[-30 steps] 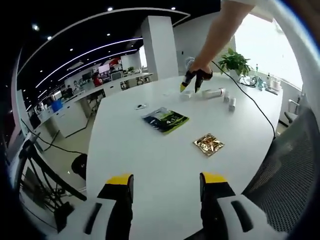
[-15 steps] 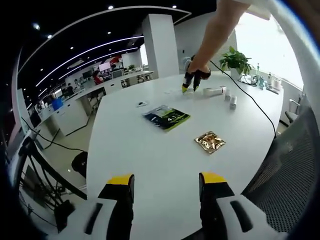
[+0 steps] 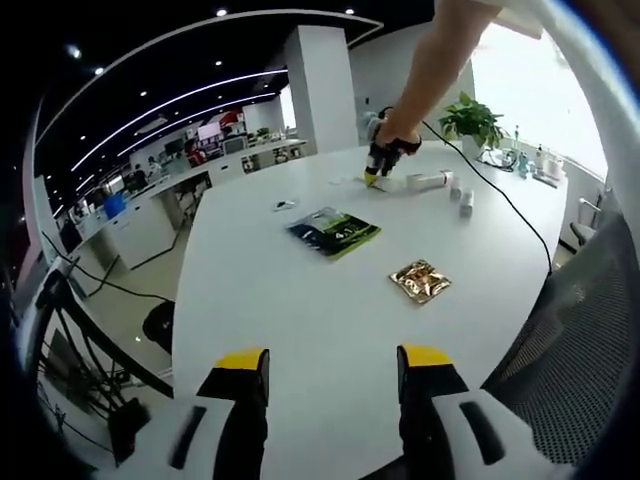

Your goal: Arrange the skincare products in the storage area until every visible bottle or jar stands upright without overlapping.

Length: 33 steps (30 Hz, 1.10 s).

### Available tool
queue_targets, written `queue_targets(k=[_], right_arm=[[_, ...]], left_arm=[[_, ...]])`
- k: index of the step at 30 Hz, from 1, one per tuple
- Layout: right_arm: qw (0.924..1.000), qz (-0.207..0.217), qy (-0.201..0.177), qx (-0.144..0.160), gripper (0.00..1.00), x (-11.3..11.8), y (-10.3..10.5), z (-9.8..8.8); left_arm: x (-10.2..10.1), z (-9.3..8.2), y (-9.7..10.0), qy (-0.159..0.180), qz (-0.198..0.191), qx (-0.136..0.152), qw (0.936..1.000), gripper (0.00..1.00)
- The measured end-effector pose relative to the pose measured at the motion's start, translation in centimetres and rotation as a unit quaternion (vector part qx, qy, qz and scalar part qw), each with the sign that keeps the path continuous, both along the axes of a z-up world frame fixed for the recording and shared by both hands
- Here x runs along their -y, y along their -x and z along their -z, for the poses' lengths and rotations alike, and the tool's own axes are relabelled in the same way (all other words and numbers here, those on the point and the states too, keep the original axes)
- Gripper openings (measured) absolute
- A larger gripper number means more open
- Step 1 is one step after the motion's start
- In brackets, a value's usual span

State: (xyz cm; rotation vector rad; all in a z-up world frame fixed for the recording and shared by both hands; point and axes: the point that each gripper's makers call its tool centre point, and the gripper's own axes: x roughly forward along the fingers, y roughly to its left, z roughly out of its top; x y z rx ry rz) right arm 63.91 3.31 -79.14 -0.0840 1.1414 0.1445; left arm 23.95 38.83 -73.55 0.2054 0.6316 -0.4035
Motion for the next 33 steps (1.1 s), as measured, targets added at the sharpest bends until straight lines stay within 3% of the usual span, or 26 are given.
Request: queue_targets(k=[10, 18, 25, 33], right_arm=[[0.9971, -0.07, -0.021, 0.019, 0.22, -2.1, 0.0, -0.2], [0.995, -0.078, -0.051, 0.038, 0.19, -3.5, 0.2, -0.8], [0.9918, -0.079, -0.071, 0.07, 0.18, -4.0, 0.7, -3.0], [0.9844, -0.083, -0.095, 0.122, 0.18, -5.3, 4.1, -7.0]], left_arm=[[0.0, 0.1, 0.0, -0.001, 0.0, -0.004, 1.0, 0.53], [-0.1, 0.0, -0.2, 0.0, -0.004, -0.001, 1.0, 0.53], [0.1, -0.2, -0.2, 0.002, 0.0, 0.003, 1.0, 0.53], [0.2, -0.6, -0.2, 0.006, 0.002, 0.011, 0.9999, 0.54]])
